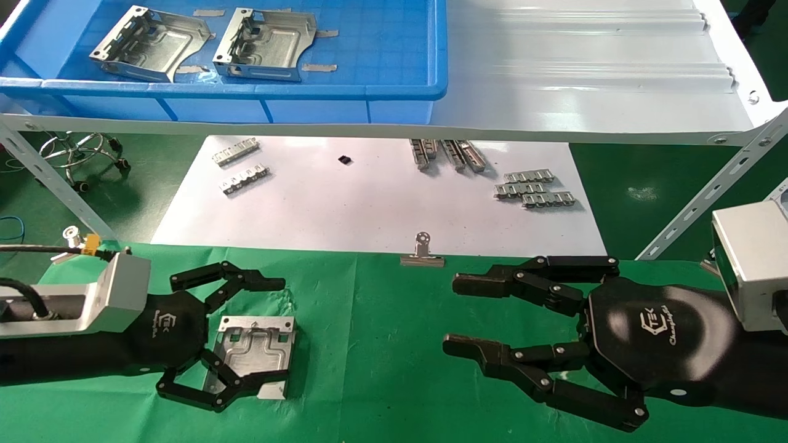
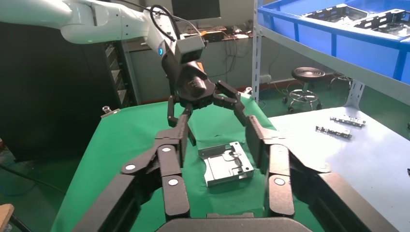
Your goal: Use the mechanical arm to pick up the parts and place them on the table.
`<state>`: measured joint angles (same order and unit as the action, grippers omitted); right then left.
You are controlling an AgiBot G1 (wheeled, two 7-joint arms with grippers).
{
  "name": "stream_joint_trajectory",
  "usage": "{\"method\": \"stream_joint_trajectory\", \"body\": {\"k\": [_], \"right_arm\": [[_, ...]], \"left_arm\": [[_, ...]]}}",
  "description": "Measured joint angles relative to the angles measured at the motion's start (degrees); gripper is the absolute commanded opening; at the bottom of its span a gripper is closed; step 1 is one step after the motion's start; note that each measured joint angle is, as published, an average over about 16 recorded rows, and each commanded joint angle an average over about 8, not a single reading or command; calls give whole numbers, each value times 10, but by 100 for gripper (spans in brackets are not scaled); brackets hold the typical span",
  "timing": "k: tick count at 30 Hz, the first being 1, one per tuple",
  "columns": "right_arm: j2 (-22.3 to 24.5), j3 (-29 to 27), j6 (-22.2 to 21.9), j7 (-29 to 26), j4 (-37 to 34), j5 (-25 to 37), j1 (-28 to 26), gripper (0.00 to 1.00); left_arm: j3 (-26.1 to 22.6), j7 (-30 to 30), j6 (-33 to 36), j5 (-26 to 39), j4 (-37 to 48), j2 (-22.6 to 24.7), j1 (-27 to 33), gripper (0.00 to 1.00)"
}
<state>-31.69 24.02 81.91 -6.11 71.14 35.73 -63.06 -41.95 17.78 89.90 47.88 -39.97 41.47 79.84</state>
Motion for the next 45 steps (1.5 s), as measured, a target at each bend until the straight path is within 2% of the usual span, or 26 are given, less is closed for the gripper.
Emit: {"method": "stream_joint_trajectory", "body": {"k": [35, 45], "right_arm": [[0, 0, 0, 0, 0, 0, 0, 100], [0, 0, 0, 0, 0, 0, 0, 100]], "left_arm": [[236, -259, -38, -55, -305, -59, -166, 100], [269, -292, -43, -63, -349, -67, -190, 100]]}}
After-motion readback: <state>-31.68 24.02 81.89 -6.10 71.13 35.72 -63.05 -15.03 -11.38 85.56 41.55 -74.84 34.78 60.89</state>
